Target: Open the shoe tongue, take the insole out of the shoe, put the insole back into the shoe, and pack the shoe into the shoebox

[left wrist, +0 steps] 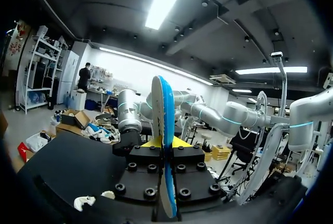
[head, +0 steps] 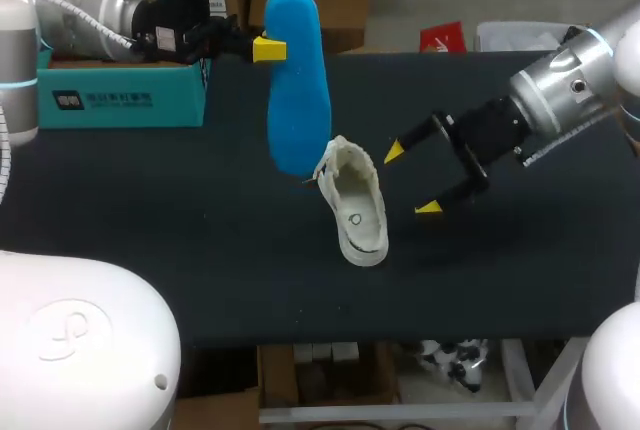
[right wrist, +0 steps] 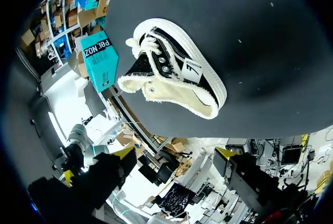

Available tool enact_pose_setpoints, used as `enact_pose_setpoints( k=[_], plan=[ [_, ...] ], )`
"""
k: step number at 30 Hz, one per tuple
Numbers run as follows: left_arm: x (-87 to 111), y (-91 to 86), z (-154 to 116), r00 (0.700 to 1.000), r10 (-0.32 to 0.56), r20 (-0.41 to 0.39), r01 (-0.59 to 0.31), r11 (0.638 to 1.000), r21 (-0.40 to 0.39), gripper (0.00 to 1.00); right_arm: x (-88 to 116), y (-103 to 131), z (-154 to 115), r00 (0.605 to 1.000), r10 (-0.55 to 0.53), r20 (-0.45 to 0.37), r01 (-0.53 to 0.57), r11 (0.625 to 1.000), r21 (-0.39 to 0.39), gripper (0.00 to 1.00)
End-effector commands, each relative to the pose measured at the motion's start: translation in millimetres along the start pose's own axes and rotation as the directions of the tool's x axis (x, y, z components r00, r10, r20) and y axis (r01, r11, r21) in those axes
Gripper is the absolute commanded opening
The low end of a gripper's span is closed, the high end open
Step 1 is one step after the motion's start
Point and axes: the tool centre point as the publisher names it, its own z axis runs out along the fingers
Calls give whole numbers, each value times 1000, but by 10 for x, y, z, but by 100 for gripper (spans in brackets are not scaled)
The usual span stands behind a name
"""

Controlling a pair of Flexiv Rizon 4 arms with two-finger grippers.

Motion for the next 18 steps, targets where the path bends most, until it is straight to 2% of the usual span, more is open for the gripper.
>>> enact_pose_setpoints(
  k=[1,10,18],
  plan=[
    [-46,13,-7,1000,-3,-17,3,1000,0,0,-65,30,-37,973,147,-180,-125,984,127,100],
    [-45,121,40,998,21,-52,-23,999,-34,0,-53,34,-17,970,167,-179,-144,980,134,100],
    [109,348,252,986,134,-96,-145,983,-111,0,84,31,53,944,275,-185,-261,961,95,100]
  ],
)
